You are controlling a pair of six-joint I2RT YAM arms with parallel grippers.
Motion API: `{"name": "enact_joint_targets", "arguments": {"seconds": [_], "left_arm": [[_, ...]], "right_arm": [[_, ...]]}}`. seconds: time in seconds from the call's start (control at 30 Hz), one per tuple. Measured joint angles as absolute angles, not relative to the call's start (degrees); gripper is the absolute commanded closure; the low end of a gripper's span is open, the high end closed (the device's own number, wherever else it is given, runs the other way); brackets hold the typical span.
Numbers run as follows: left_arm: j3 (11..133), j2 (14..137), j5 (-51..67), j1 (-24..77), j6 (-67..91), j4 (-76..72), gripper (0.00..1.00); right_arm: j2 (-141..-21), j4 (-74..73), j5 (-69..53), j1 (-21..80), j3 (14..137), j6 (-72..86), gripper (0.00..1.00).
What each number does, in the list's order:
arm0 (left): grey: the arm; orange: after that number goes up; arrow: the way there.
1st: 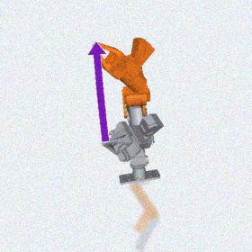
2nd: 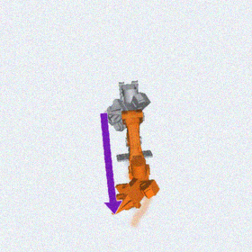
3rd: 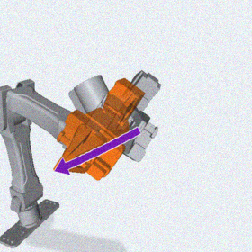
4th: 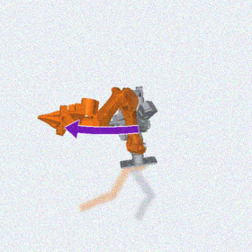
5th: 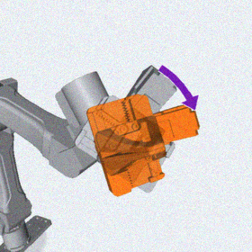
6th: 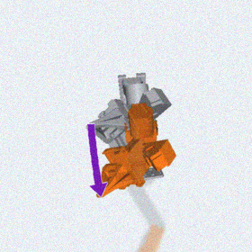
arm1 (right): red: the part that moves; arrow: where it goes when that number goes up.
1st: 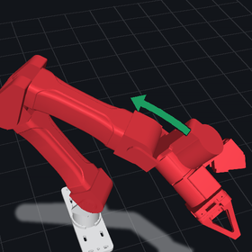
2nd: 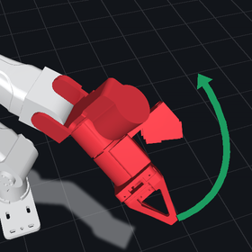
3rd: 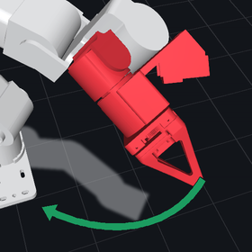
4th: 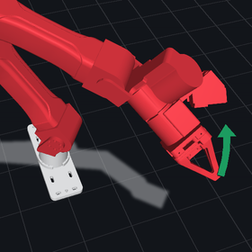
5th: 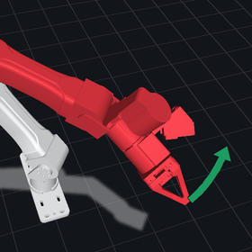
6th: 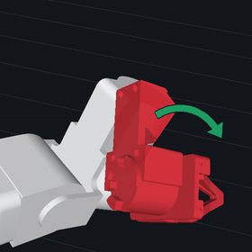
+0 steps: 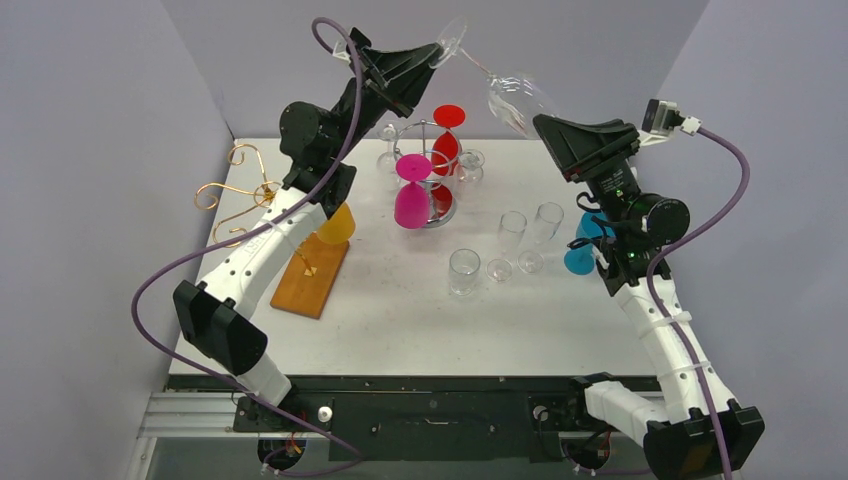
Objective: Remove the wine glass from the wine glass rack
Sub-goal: Place the wine glass at the center of the board.
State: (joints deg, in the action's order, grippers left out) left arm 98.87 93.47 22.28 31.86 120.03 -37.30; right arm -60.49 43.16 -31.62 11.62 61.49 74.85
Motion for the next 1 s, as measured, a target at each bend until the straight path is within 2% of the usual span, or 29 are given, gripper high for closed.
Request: {"name": "enact_joint_targets", "arguments": {"seconds": [0.1,0.43,0.7,1.0], "left_arm": [[98.7,93.7,22.3,32.0,119.9,-37.3,0.93],[97.6,94.8,21.0,32.0,119.6,-37.0,0.92],[97.3,95.6,20.8,31.9,119.6,-36.3,1.00],[97.3,96.6,21.1,31.5,119.3,-34.7,1.00]], "right_arm": [[-59.4,43.0,-31.3,11.6,60.6,74.0,1.00],[-57.9,44.8,-31.4,11.7,59.4,72.7,1.00],[-57.8,44.9,-32.5,11.7,59.5,71.5,1.00],[-57.9,41.4,-33.6,11.7,61.6,68.7,0.79]]}}
